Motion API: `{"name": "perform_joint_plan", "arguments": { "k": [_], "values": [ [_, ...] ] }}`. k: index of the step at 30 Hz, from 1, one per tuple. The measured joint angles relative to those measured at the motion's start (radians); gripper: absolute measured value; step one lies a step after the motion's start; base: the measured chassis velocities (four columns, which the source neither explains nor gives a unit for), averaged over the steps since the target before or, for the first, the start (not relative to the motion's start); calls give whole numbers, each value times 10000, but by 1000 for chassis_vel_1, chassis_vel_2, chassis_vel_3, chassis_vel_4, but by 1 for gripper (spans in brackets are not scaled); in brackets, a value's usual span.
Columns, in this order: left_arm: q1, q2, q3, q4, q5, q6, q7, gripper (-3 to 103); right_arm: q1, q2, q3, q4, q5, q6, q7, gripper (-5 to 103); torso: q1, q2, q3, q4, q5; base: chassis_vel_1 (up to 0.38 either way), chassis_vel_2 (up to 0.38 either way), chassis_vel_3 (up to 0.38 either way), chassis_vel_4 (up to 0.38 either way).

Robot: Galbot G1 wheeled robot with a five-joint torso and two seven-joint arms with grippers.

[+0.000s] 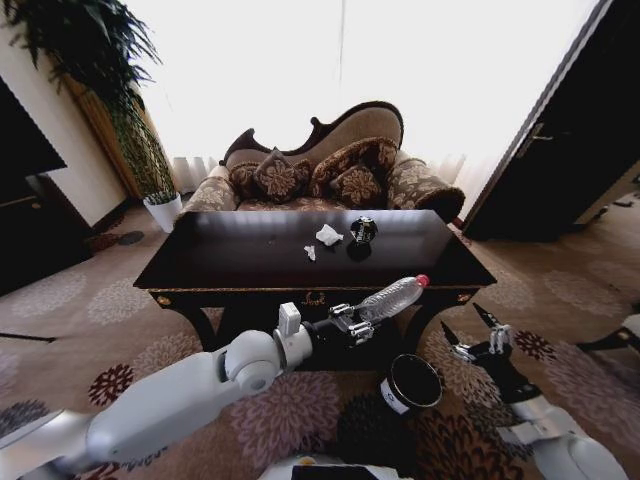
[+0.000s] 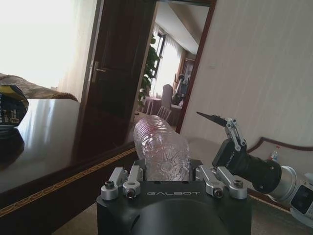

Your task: Move to the front of the table and place the trash on the table into the trash bin.

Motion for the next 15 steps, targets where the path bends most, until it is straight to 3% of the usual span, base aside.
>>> {"name": "perform_joint_plan", "arguments": {
  "k": [15],
  "values": [
    [-1136,-1750,1700,973,-132,37,-597,41,-387,282,-279,830,-125,4,-59,100,0,0,0,-1,-1,0,0,0,0]
  ]
}}
